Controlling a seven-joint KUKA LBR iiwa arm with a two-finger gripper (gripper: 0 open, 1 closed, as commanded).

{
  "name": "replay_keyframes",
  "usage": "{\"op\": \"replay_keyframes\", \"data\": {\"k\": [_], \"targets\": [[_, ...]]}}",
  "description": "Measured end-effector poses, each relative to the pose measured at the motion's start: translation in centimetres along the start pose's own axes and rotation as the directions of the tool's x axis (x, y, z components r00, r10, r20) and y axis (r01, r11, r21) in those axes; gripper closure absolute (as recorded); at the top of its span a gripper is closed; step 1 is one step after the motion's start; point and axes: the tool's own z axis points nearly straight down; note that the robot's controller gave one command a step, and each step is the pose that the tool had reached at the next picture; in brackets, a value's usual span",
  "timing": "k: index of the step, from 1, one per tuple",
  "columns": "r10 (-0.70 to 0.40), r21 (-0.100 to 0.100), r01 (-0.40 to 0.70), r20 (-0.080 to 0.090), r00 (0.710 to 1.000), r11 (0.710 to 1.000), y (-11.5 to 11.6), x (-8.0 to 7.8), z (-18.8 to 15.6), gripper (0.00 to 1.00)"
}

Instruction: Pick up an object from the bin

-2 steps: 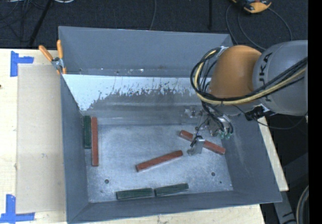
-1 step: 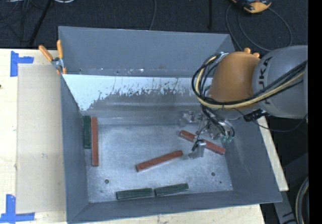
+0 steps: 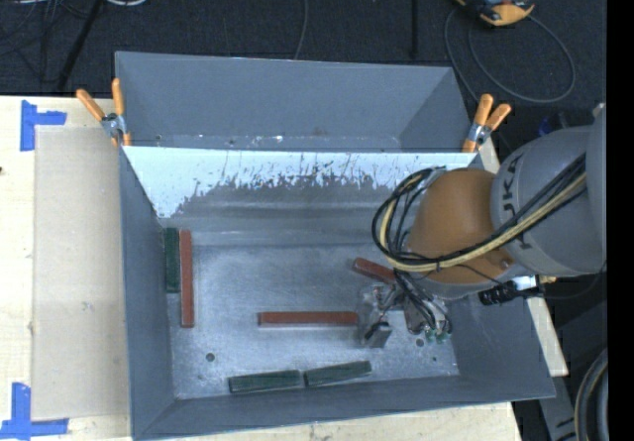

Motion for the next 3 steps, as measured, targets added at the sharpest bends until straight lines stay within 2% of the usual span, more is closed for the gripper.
{"op": "replay_keyframes", "data": {"k": [1, 2, 3], "targets": [[-0.001, 0.0, 0.001, 0.0, 1.0, 1.0, 0.0, 0.0, 0.0, 0.0], [-0.001, 0.0, 0.001, 0.0, 1.0, 1.0, 0.0, 0.0, 0.0, 0.0], [-0.048, 0.003, 0.048, 0.0, 0.999, 0.999, 1.8, 0.7, -0.4, 0.0]]}}
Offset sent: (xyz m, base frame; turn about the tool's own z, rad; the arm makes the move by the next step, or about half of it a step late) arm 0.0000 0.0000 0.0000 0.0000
